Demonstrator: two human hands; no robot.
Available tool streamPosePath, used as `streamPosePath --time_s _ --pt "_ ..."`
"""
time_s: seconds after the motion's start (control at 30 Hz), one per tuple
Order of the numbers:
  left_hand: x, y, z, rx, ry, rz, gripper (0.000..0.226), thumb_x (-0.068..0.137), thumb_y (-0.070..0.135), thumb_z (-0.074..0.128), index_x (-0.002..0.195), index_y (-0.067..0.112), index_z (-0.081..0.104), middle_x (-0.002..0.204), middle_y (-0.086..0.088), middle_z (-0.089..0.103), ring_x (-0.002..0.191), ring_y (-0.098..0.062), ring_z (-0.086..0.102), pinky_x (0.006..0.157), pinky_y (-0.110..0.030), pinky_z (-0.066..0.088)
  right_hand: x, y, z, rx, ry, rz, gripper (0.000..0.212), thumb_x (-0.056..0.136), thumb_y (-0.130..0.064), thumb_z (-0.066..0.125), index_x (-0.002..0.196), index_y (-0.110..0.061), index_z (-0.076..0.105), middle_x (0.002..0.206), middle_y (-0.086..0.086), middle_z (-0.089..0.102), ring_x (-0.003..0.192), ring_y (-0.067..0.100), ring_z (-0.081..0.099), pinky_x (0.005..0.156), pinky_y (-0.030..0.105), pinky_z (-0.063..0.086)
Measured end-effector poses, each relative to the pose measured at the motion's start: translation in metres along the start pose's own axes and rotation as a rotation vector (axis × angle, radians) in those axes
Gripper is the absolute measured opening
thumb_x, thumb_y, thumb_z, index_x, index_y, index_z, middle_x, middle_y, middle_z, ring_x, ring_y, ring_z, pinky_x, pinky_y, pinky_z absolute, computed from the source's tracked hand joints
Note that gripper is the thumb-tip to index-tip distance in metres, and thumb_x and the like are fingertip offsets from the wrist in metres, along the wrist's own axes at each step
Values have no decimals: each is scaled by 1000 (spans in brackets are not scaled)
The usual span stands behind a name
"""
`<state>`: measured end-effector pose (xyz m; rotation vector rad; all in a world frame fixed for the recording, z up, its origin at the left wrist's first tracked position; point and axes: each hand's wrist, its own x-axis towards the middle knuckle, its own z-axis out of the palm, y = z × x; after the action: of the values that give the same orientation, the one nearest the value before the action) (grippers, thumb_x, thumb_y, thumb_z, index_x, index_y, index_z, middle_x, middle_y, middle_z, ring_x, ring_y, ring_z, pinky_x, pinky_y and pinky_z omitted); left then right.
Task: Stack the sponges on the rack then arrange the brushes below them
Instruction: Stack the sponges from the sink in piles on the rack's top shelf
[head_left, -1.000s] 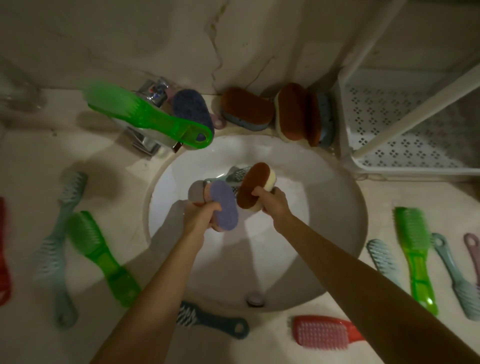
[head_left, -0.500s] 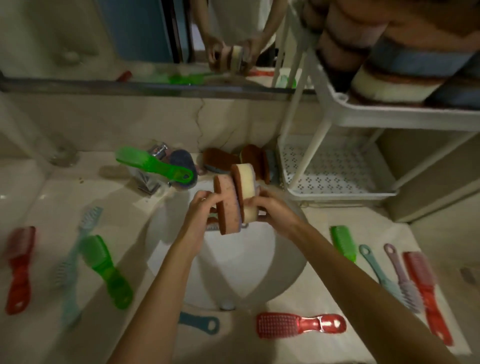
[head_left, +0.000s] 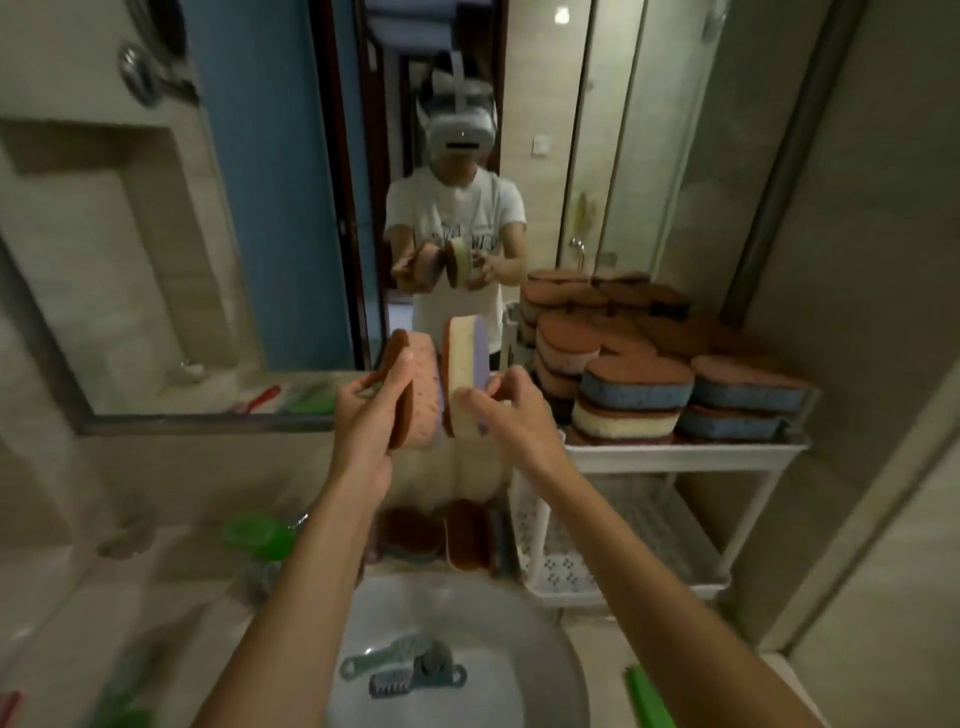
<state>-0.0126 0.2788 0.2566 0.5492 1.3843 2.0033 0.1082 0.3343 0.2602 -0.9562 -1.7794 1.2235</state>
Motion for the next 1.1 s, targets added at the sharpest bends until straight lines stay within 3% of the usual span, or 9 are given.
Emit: streamPosePath --time_s 0.07,0.17,0.3,0.37,0.43,0.5,0.6,0.7,1.1 --pt "3 15 15 -35 -29 -13 46 81 36 66 114 5 58 108 -8 65 96 -18 62 67 -26 50 13 -16 -10 -43 53 -35 27 80 -34 67 78 -18 44 82 6 57 78 23 58 76 43 52" --pt "14 32 35 -88 -52 -72 37 82 29 68 108 5 60 112 -12 63 110 -27 59 80 -35 51 30 -31 -31 -113 148 -87 31 77 -40 68 77 -19 45 82 7 60 78 25 59 75 44 51" --pt "18 52 63 -161 -168 -229 50 84 17 65 129 4 49 121 -9 57 108 -24 54 75 -36 48 52 -40 -65 -237 237 -92 33 77 -46 66 84 -19 49 82 -1 57 78 17 56 65 32 47" --pt "20 57 80 -161 -192 -262 47 88 14 60 132 3 46 120 -10 54 118 -28 51 86 -39 44 63 -41 -83 -293 295 -89 35 78 -47 66 90 -18 51 82 -4 56 76 13 54 56 23 42" --pt "24 56 96 -135 -202 -290 46 90 16 58 132 5 45 132 -13 52 128 -29 46 103 -44 37 75 -40 -101 -363 344 -81 40 78 -48 66 99 -16 52 89 -2 58 81 14 57 60 24 47" --pt "33 51 112 -109 -215 -320 46 91 19 57 133 6 45 138 -14 49 130 -29 44 108 -43 35 83 -36 -118 -438 378 -57 41 79 -48 66 100 -16 53 92 0 61 82 15 59 69 31 54" --pt "52 43 134 -21 -233 -319 46 91 23 57 133 8 45 137 -13 50 127 -29 47 105 -42 39 91 -29 -141 -568 391 -12 47 82 -46 64 113 -14 51 97 1 60 82 16 58 61 26 49" --pt "70 34 152 77 -220 -283 46 91 25 57 133 9 46 137 -13 51 125 -28 49 103 -41 41 99 -22 -155 -706 386 41 55 83 -48 63 121 -12 48 109 6 61 89 20 58 70 30 48" --pt "97 4 182 198 -235 -298 43 93 21 54 133 7 47 135 -13 55 122 -27 53 91 -35 45 122 -2 -155 -971 348 45 63 78 -58 61 118 -10 50 108 11 62 99 30 61 71 36 51"
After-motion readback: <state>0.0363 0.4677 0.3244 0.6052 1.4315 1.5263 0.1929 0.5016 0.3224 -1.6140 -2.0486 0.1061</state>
